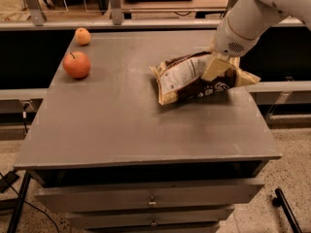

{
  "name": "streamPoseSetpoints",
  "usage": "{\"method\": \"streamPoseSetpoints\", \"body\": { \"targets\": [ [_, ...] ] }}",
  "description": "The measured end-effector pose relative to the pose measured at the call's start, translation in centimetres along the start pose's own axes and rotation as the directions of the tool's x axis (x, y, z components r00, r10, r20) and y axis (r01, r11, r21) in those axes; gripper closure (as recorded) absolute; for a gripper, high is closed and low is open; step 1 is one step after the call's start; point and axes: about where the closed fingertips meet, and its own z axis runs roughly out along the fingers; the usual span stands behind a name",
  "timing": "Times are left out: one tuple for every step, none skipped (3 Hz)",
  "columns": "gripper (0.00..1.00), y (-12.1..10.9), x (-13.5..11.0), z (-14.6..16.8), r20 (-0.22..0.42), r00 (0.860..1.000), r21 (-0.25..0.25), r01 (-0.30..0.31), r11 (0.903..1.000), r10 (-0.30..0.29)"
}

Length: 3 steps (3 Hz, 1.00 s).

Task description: Move brown chip bag near apple

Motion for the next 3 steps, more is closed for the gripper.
{"method": "streamPoseSetpoints", "body": {
  "targets": [
    [0.92,0.06,-0.05,0.16,0.0,1.0,-0.003,0.001,1.0,-0.001],
    [1.0,0.11,-0.08,0.28,-0.001,1.0,-0.005,0.002,1.0,-0.002],
    [1.0,0.11,-0.08,0.28,-0.001,1.0,-0.005,0.002,1.0,-0.002]
  ]
}}
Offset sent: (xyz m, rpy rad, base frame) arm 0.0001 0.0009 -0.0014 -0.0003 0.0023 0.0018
